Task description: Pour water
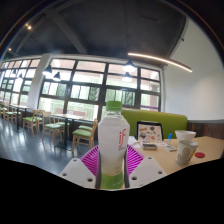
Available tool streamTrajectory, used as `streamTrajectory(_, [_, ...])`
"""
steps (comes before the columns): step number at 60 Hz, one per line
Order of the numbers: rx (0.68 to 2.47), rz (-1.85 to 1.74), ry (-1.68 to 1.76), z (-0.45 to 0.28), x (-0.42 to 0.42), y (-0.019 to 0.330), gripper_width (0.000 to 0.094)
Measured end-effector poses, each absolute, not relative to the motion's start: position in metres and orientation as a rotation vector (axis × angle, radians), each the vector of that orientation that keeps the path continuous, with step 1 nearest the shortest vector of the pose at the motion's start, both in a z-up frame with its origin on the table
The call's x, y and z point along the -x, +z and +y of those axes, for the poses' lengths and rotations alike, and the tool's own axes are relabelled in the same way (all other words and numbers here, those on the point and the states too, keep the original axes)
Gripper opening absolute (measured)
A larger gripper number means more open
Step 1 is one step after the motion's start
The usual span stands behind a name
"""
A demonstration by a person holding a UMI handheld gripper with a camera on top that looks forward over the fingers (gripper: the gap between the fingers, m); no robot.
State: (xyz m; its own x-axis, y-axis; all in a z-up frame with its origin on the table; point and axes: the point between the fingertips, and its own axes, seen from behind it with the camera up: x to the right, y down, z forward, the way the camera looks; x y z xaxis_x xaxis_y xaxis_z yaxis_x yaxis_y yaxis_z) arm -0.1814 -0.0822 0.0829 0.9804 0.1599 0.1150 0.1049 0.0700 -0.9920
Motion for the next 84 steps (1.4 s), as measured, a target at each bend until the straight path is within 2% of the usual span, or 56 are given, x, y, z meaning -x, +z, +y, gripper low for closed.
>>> streamTrajectory(15, [1.555,-0.178,0.153,-0.079,0.172,0.081,0.0306])
streamTrajectory(20, [1.586,-0.073,0.285,-0.074,0.168,0.088,0.0307])
streamTrajectory(23, [1.636,-0.014,0.406,-0.064,0.158,0.074,0.0305])
streamTrajectory(31, [1.649,0.042,0.585,-0.062,0.145,0.075,0.0305])
streamTrajectory(34, [1.650,0.108,0.663,-0.065,0.131,0.085,0.0304])
streamTrajectory(35, [1.650,0.134,0.691,-0.079,0.138,0.099,0.0303])
streamTrajectory(42, [1.552,0.280,0.876,-0.078,0.101,0.152,0.0306])
streamTrajectory(48, [1.471,0.541,1.029,-0.056,0.048,0.169,0.0306])
streamTrajectory(61, [1.229,1.146,1.522,0.001,-0.034,0.148,0.0303])
streamTrajectory(69, [1.077,1.321,1.788,-0.009,-0.031,0.158,0.0305])
streamTrajectory(84, [0.934,1.470,1.920,-0.030,-0.033,0.167,0.0307])
